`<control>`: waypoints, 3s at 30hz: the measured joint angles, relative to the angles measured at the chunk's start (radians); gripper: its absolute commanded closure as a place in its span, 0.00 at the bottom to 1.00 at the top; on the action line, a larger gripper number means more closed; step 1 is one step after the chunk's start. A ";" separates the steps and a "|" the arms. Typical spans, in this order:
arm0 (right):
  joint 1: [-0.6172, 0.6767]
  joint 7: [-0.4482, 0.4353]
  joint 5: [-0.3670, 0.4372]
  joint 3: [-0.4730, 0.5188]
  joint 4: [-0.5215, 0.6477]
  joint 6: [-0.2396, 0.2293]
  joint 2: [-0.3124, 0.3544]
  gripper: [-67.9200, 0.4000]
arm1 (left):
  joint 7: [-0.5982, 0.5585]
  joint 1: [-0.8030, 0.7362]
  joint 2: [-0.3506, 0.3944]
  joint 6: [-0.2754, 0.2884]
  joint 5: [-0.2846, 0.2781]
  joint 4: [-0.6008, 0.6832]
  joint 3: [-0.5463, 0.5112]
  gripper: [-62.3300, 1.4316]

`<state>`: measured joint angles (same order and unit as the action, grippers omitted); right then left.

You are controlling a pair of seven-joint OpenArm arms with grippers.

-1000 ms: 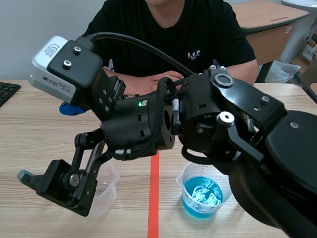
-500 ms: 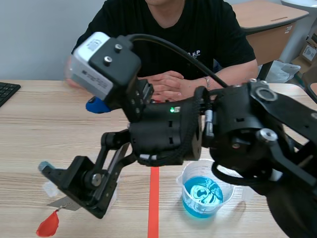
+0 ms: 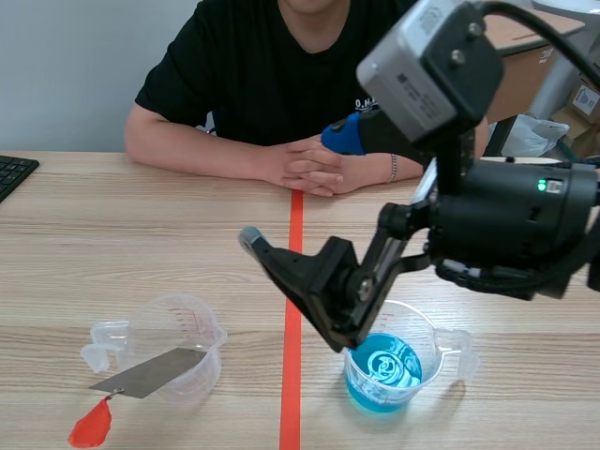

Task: Do the redox reaction experiment.
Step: 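Return to the home posture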

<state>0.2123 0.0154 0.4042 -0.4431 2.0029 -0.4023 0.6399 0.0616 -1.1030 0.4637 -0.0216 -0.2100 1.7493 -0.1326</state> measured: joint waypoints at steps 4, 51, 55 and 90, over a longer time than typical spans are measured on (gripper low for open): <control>0.119 -0.046 0.000 0.081 0.044 0.034 0.058 0.00 | -0.018 0.000 0.047 -0.030 -0.007 0.000 -0.009 0.90; 0.570 -0.171 -0.022 0.436 0.156 0.189 0.072 0.00 | 0.092 0.663 0.212 0.172 -0.079 0.000 0.205 0.05; 0.570 -0.171 -0.022 0.436 0.156 0.189 0.072 0.00 | 0.092 0.716 0.184 0.173 -0.079 0.000 0.233 0.05; 0.570 -0.171 -0.022 0.436 0.156 0.189 0.072 0.00 | 0.219 0.792 0.121 0.240 -0.079 0.145 0.309 0.05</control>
<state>0.7818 -0.1558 0.3824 -0.0074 2.1593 -0.2131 0.7120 0.2802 -0.3107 0.5846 0.2184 -0.2890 1.8942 0.1764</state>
